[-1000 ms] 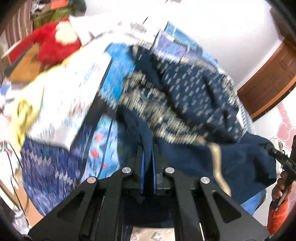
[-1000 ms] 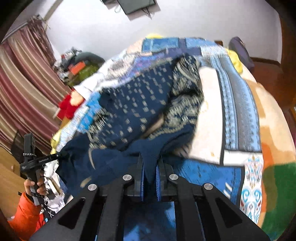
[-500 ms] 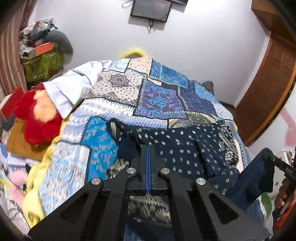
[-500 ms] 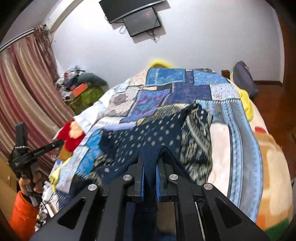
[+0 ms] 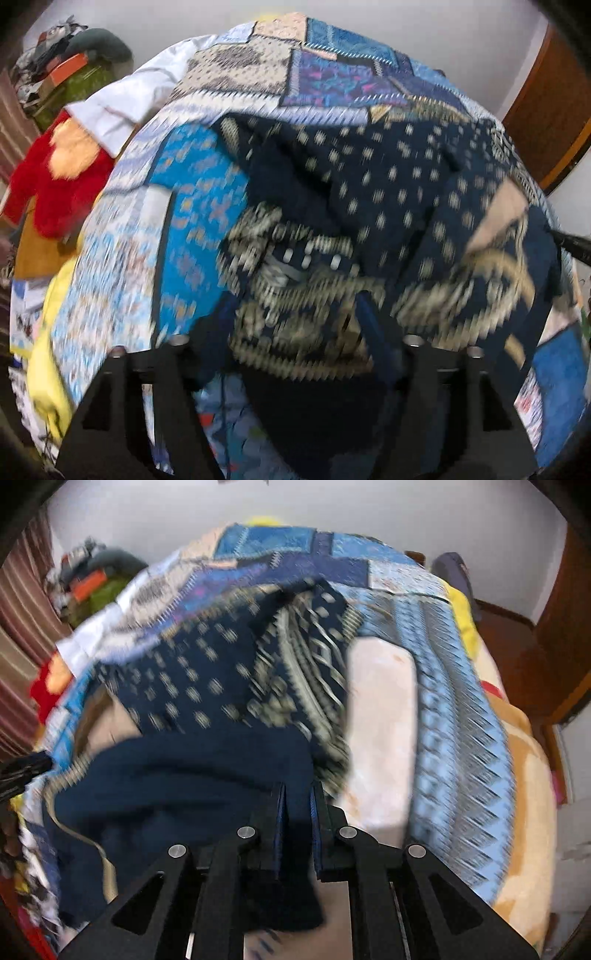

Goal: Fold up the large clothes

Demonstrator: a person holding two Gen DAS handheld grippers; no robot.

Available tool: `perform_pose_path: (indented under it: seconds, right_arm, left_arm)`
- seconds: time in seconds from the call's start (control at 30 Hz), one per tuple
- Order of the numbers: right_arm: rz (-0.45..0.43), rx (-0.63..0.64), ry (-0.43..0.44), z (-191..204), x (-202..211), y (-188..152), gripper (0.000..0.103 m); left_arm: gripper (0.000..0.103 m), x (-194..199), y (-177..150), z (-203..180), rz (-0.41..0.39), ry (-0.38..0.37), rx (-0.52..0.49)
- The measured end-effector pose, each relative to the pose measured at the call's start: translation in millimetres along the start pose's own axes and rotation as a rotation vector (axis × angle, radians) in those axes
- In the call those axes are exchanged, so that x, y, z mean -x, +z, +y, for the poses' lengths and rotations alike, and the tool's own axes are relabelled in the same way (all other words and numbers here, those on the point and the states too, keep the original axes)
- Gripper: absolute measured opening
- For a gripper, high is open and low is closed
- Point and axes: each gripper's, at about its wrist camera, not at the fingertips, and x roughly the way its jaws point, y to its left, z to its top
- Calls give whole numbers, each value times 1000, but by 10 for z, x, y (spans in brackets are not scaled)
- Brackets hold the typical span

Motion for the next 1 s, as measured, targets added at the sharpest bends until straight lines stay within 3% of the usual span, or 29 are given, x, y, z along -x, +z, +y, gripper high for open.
perform_pose_path:
  seconds: [0.07,0.13,0.2,0.3,0.43,0.63,0.77,0.87,0.93,1.0]
  right_arm:
    - [10,31,-89,-39,60,-97,8]
    - [45,65,-267,-73,56,-169,8]
    - [71,80,-323,-162,64,-261,8]
    - [98,-9,-193,-378,207,-415,8]
    - [47,-96,-68,-539,512,-546,8]
    - [27,-74,6,-463,735,-655,8]
    - [86,-19,2,-321,544,-767,8]
    - [175,45,-69,-241,233,-857,8]
    - [137,67,-91,-250,205,-893,8]
    - [131,74,-137,-254,199,-892,8]
  left_arm:
    - [82,51,-144,71,12,2,42]
    - [82,121,-317,171,24,-19,100]
    - [83,157,-459,241,49,-34,147]
    - [84,189,-729,297,92,-63,214]
    - [87,123,-1056,217,169,-139,278]
    - [87,-109,-1440,-16,284,-257,350]
    - [87,-156,-1520,-83,260,-333,426]
    - [77,-124,-1465,-159,228,-330,402]
    - [66,-82,-1430,-216,206,-308,366]
    - [45,-48,-1355,-287,180,-267,323]
